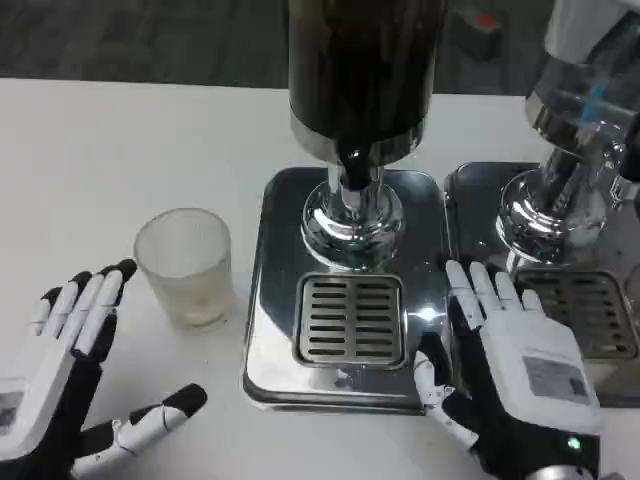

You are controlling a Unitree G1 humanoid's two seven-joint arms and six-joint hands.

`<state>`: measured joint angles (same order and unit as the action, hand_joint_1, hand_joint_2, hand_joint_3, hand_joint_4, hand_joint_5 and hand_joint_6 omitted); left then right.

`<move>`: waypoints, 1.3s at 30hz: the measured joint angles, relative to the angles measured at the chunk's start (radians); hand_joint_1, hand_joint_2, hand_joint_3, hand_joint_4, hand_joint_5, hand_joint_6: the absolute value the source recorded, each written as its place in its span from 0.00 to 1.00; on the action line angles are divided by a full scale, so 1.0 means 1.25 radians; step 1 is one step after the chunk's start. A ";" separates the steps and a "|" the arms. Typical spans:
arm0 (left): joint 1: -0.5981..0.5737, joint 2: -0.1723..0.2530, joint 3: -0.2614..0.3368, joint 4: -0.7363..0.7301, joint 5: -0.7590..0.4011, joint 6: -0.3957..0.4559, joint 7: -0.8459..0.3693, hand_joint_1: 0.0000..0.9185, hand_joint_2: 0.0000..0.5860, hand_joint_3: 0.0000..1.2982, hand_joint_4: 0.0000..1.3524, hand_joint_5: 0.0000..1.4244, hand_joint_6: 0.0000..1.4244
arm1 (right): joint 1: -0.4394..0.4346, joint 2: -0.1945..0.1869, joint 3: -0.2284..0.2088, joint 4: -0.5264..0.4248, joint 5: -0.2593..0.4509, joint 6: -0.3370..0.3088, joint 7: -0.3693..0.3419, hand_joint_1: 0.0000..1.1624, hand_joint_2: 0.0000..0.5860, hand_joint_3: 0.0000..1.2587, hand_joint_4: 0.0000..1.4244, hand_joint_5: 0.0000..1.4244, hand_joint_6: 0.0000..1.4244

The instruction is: Grasp the cup under the faucet to collect the drink, then remove the cup.

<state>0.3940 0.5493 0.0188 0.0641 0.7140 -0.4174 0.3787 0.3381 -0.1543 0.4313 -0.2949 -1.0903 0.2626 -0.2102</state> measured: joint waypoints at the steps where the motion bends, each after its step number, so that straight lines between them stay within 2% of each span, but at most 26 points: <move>1: 0.000 0.000 0.000 0.000 0.000 0.000 0.000 0.00 0.20 0.00 0.00 0.00 0.00 | 0.000 0.000 0.000 0.000 0.000 0.000 0.000 0.23 0.97 0.03 0.00 0.00 0.00; 12: 0.000 -0.001 0.003 0.000 0.000 0.000 0.007 0.00 0.19 0.00 0.00 0.02 0.00 | -0.010 -0.001 -0.009 0.011 0.014 0.000 0.000 0.22 0.96 0.03 0.00 0.00 0.00; 13: 0.001 -0.002 0.005 0.000 0.000 0.000 0.010 0.00 0.18 0.01 0.00 0.06 0.04 | -0.010 -0.002 -0.010 0.011 0.014 0.000 0.000 0.22 0.96 0.03 0.00 0.00 0.00; 15: 0.003 -0.006 0.008 0.000 0.002 0.000 0.021 0.00 0.18 0.06 0.08 0.14 0.13 | -0.011 -0.003 -0.011 0.011 0.014 0.000 0.000 0.22 0.96 0.03 0.00 0.00 0.00; 18: 0.009 -0.016 0.026 -0.007 0.007 -0.004 0.080 0.00 0.21 0.09 0.13 0.19 0.18 | -0.012 -0.008 -0.013 0.011 0.015 0.000 0.002 0.22 0.96 0.03 0.00 0.00 0.00; 21: 0.006 -0.017 0.045 -0.016 0.006 -0.005 0.117 0.00 0.18 0.01 0.01 0.14 0.10 | -0.015 -0.010 -0.016 0.011 0.015 0.000 0.003 0.22 0.96 0.03 0.00 0.00 0.00; 24: -0.003 -0.017 0.047 -0.016 0.006 -0.005 0.117 0.00 0.15 0.00 0.00 0.02 0.00 | -0.015 -0.010 -0.017 0.011 0.015 0.000 0.003 0.21 0.96 0.03 0.00 0.00 0.00; 32: -0.093 0.000 0.040 0.042 -0.082 -0.016 0.005 0.00 0.03 0.00 0.00 0.00 0.00 | -0.011 0.001 -0.015 0.011 0.014 0.010 0.002 0.21 0.96 0.03 0.00 0.00 0.00; 39: -0.211 -0.004 0.029 0.245 -0.200 -0.067 -0.077 0.00 0.00 0.00 0.00 0.00 0.00 | -0.006 0.017 -0.013 0.011 0.014 0.022 0.002 0.21 0.96 0.03 0.00 0.00 0.00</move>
<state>0.1298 0.5449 0.0545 0.3699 0.4643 -0.5006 0.2824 0.3312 -0.1324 0.4149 -0.2814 -1.0728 0.2903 -0.2078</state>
